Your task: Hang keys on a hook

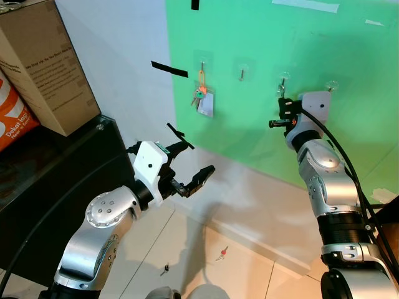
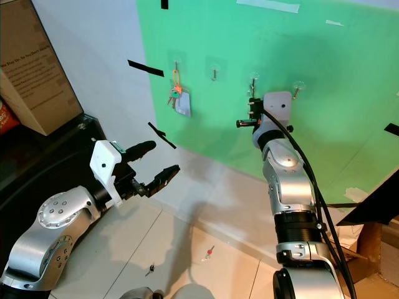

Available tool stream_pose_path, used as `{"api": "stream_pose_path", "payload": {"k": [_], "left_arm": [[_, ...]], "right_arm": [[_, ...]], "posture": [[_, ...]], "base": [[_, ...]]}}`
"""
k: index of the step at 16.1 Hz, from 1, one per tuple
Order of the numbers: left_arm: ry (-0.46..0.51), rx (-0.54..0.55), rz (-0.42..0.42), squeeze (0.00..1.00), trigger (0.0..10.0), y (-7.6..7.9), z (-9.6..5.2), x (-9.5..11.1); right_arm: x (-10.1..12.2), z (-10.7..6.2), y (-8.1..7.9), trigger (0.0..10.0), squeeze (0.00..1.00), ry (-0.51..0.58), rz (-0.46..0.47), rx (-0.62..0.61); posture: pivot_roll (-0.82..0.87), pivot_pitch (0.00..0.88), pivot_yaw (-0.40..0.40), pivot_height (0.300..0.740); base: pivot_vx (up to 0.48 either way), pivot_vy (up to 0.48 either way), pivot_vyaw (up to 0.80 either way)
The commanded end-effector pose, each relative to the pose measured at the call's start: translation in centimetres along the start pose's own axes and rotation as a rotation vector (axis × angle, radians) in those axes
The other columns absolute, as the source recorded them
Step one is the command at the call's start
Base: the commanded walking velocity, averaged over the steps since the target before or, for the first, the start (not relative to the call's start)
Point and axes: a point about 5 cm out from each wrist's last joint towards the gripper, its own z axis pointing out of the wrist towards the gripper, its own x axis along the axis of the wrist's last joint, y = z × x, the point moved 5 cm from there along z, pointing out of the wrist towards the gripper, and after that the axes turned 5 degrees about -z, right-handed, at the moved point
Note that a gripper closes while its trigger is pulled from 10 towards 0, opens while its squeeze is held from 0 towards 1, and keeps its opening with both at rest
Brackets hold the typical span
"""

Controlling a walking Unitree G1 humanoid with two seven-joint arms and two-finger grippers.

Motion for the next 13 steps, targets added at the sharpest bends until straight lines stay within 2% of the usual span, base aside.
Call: {"api": "stream_pose_path", "payload": {"k": [1,13], "left_arm": [[-0.004,-0.008,0.005,0.0,10.0,0.1,-0.1,0.1],[-0.027,-0.02,0.014,0.0,10.0,0.3,-0.1,-0.3]], "right_arm": [[1.2,-0.2,1.6,10.0,0.0,0.048,0.009,-0.049],[-0.7,-1.1,2.0,10.0,0.0,0.0,0.026,-0.078]], "posture": [[0.0,0.0,0.054,0.74],[0.0,0.0,0.055,0.74]], "base": [[0.0,0.0,0.0],[0.0,0.0,0.0]]}}
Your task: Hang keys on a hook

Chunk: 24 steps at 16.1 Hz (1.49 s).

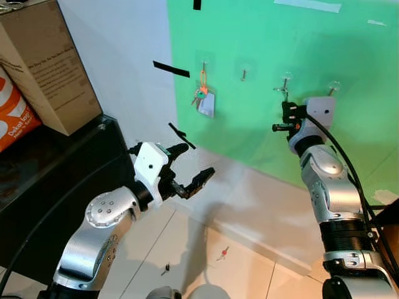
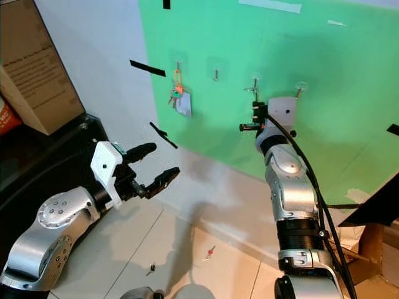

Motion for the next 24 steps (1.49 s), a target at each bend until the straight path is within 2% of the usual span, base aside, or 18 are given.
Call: {"api": "stream_pose_path", "payload": {"k": [1,3,8,12,19,24], "left_arm": [[-0.008,-0.014,0.012,0.0,10.0,0.2,-0.1,0.0],[-0.009,-0.013,0.014,0.0,10.0,0.2,-0.1,0.0],[-0.012,-0.016,0.02,0.0,10.0,0.3,-0.1,-0.1],[-0.014,-0.02,0.023,0.0,10.0,0.4,-0.2,-0.2],[-0.015,-0.024,0.026,0.0,10.0,0.5,-0.1,-0.2],[-0.014,-0.02,0.024,0.0,10.0,0.5,-0.2,-0.2]], "right_arm": [[-0.2,-0.3,1.4,10.0,0.0,-0.008,0.0,-0.057],[-0.4,-0.4,1.3,10.0,0.0,-0.015,-0.01,-0.057],[-0.1,-0.4,1.0,10.0,0.0,0.002,-0.107,-0.039],[-0.1,-0.4,0.7,10.0,0.0,0.008,-0.106,-0.032],[2.9,0.6,-2.0,10.0,0.0,0.108,-0.063,0.089],[3.1,0.9,-2.2,10.0,0.0,0.112,-0.047,0.099]], "posture": [[0.0,0.0,0.055,0.74],[0.0,0.0,0.053,0.74],[0.0,0.0,0.054,0.74],[0.0,0.0,0.054,0.74],[0.0,0.0,0.055,0.74],[0.01,0.0,0.049,0.74]], "base": [[0.0,0.0,0.0],[0.0,0.0,0.0],[0.0,0.0,0.0],[0.0,0.0,0.0],[0.0,0.0,0.0],[0.0,0.0,0.0]]}}
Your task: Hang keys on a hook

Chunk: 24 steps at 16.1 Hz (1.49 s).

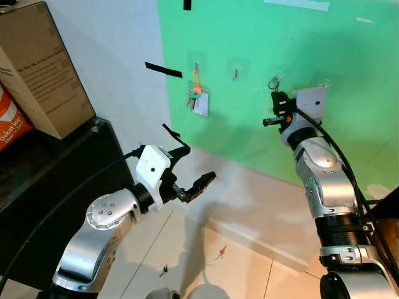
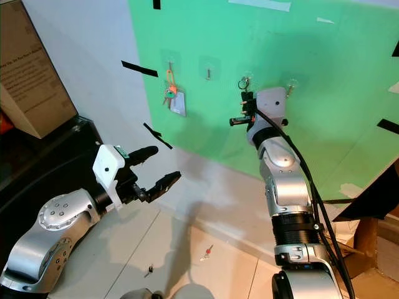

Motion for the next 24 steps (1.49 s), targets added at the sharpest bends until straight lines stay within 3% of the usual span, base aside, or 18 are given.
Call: {"api": "stream_pose_path", "payload": {"k": [1,7,9,15,20,24], "left_arm": [[0.003,-0.003,0.017,0.0,10.0,0.2,-0.1,0.2],[0.002,-0.005,0.015,0.0,10.0,0.3,0.0,0.2],[0.002,-0.007,0.016,0.0,10.0,0.3,0.0,0.2],[0.003,-0.007,0.015,0.0,10.0,0.3,0.0,0.2],[0.004,-0.002,0.016,0.0,10.0,0.2,0.1,0.3],[0.004,-0.004,0.018,0.0,10.0,0.1,0.2,0.4]], "right_arm": [[0.9,0.4,0.0,10.0,0.0,0.027,0.014,0.003],[-0.4,0.4,1.7,10.0,0.0,-0.019,0.01,-0.078],[-1.1,0.2,1.3,10.0,0.0,-0.044,-0.002,-0.054],[1.4,0.7,-0.3,10.0,0.0,0.063,0.05,0.008],[0.2,1.0,0.4,10.0,0.0,0.013,0.037,-0.046],[-0.5,1.5,0.2,10.0,0.0,-0.005,0.032,-0.059]], "posture": [[0.01,0.0,0.048,0.74],[0.01,0.0,0.049,0.74],[0.0,0.0,0.051,0.74],[0.0,0.0,0.05,0.74],[0.01,0.0,0.05,0.74],[0.01,0.0,0.053,0.74]], "base": [[0.0,0.0,0.0],[0.0,0.0,0.0],[0.0,0.0,0.0],[0.0,0.0,0.0],[0.0,0.0,0.0],[0.0,0.0,0.0]]}}
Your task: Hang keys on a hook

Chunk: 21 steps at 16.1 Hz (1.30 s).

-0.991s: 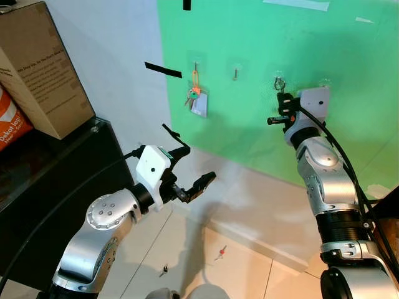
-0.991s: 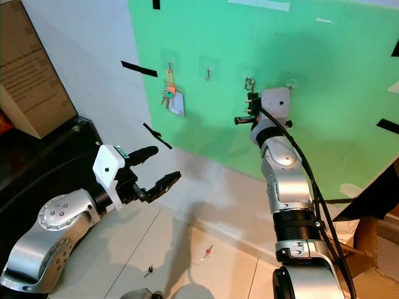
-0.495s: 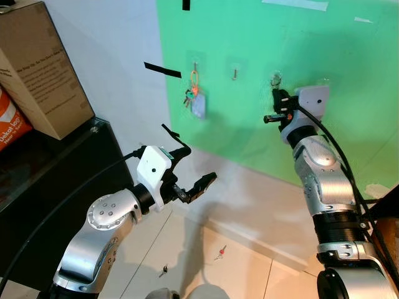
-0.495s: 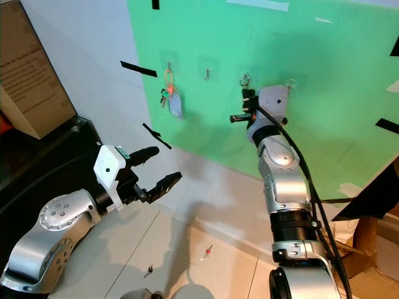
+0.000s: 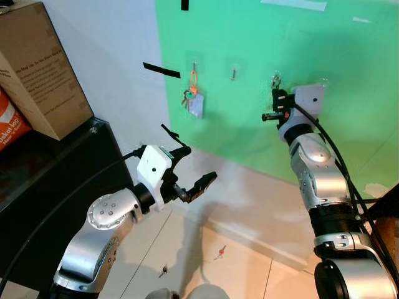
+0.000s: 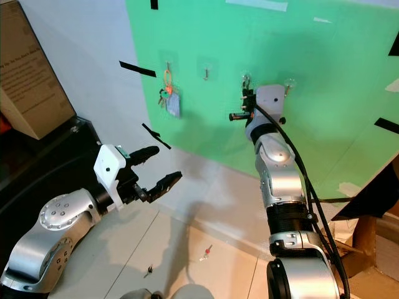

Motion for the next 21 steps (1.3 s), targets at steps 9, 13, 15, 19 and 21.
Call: {"api": "stream_pose_path", "payload": {"k": [9,13,15,19,21], "left_arm": [[0.004,0.004,0.014,0.0,10.0,0.1,0.0,0.3],[0.003,0.001,0.014,0.0,10.0,0.1,0.0,0.3],[0.003,0.0,0.014,0.0,10.0,0.1,0.0,0.3],[0.002,0.001,0.015,0.0,10.0,0.2,0.0,0.2],[0.002,0.001,0.017,0.0,10.0,0.2,0.0,0.2]], "right_arm": [[-0.2,-0.9,-0.5,10.0,0.0,0.022,-0.051,0.044],[-0.8,-1.5,-0.2,10.0,0.0,0.005,-0.075,0.041],[-1.1,-1.8,-0.1,10.0,0.0,-0.001,-0.087,0.039],[-1.3,-2.1,-0.3,10.0,0.0,-0.008,-0.094,0.041],[-1.2,-1.9,-0.6,10.0,0.0,-0.006,-0.101,0.048]], "posture": [[0.01,0.0,0.047,0.74],[0.01,0.0,0.05,0.74],[0.01,0.0,0.05,0.74],[0.01,0.0,0.05,0.74],[0.01,0.0,0.05,0.74]], "base": [[0.0,0.0,0.0],[0.0,0.0,0.0],[0.0,0.0,0.0],[0.0,0.0,0.0],[0.0,0.0,0.0]]}}
